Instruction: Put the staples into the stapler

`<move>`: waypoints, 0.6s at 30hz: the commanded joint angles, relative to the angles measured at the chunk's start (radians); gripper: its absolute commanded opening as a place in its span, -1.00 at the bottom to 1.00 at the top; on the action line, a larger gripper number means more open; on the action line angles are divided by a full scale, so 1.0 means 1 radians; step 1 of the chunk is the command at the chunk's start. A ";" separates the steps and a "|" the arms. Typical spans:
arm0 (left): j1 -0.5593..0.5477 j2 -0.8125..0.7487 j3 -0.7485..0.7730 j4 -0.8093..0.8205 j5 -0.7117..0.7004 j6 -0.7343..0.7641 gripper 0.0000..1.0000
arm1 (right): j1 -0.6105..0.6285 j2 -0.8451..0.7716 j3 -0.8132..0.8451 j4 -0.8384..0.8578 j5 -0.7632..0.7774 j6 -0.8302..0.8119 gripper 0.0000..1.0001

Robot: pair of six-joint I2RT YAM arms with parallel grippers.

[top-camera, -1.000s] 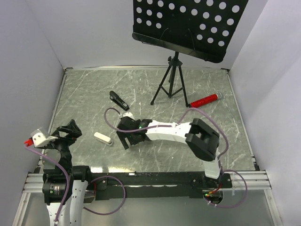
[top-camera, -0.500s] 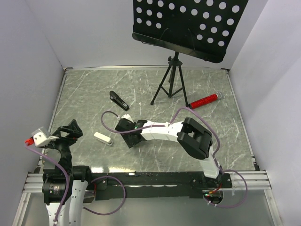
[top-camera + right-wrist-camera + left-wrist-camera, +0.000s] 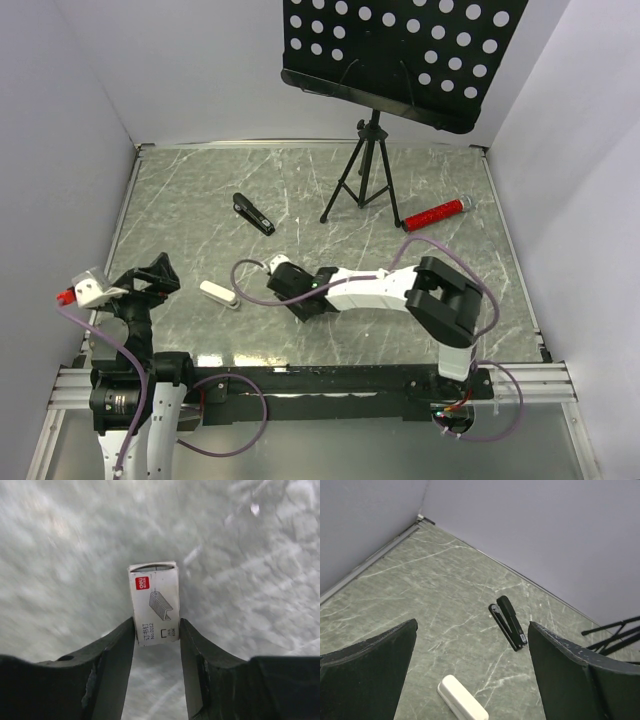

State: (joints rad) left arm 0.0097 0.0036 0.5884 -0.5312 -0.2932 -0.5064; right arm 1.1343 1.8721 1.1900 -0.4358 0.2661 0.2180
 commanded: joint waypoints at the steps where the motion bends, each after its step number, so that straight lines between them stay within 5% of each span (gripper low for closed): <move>1: -0.004 0.022 0.005 0.069 0.127 0.048 0.93 | -0.004 -0.082 -0.122 0.003 -0.008 -0.169 -0.03; 18: -0.002 0.208 0.025 0.132 0.367 -0.041 0.94 | -0.051 -0.163 -0.148 0.014 -0.085 -0.118 0.44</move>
State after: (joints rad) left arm 0.0093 0.1505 0.5884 -0.4355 0.0185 -0.4950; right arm 1.0882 1.7393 1.0332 -0.4202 0.2436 0.0689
